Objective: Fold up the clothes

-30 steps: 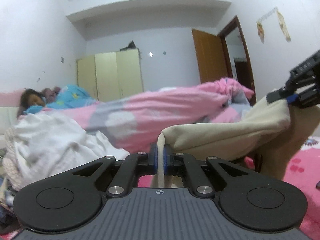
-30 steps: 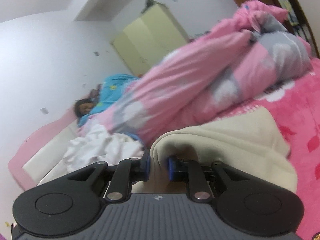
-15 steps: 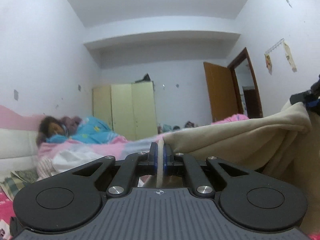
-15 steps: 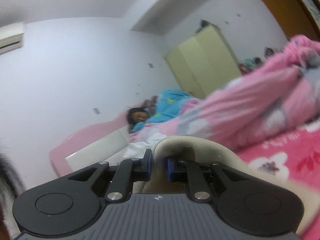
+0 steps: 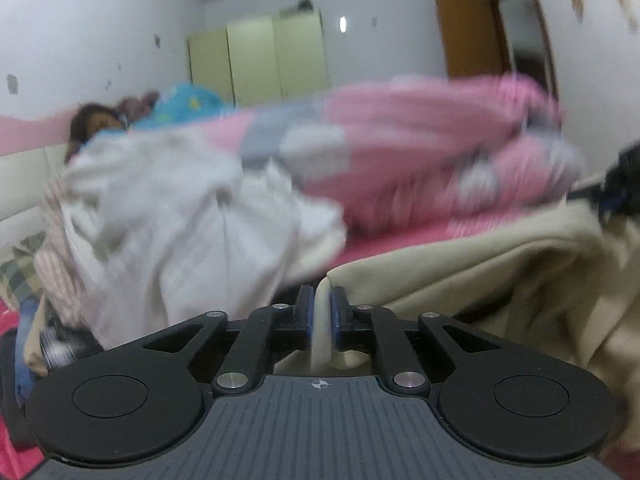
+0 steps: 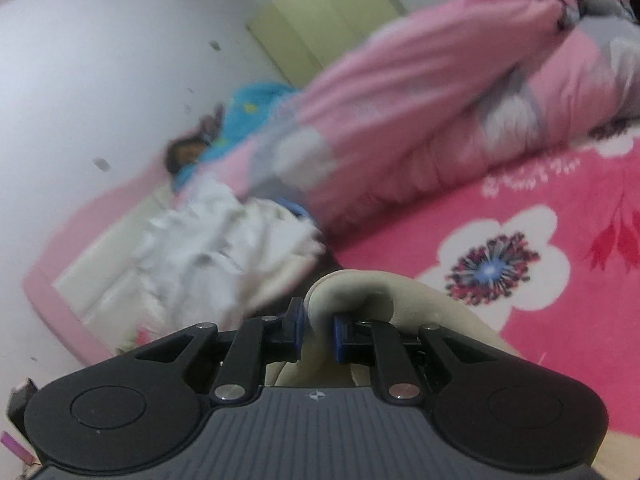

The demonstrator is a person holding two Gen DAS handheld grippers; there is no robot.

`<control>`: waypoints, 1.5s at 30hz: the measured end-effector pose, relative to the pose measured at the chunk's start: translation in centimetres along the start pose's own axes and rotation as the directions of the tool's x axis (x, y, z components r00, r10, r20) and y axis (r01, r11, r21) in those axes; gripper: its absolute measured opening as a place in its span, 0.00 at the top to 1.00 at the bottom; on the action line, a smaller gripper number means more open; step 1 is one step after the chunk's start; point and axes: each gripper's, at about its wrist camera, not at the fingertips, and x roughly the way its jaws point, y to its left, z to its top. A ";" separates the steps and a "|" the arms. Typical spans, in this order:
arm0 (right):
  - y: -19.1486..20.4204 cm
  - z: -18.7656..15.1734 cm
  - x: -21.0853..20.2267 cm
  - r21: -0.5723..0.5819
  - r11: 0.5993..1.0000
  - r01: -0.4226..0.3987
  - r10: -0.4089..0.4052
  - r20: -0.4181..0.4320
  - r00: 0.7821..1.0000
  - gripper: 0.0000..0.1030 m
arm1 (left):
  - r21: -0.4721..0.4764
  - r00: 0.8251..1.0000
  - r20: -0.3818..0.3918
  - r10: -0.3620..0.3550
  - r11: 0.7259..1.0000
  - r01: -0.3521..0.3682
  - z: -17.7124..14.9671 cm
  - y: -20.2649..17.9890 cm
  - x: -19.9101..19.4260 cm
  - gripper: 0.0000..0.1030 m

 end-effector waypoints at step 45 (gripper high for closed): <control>-9.2 -14.6 -8.8 0.109 0.905 0.410 -0.424 0.276 0.863 0.90 | 0.045 0.828 -0.289 -0.481 0.857 0.514 -2.5 -11.3 -2.0 0.34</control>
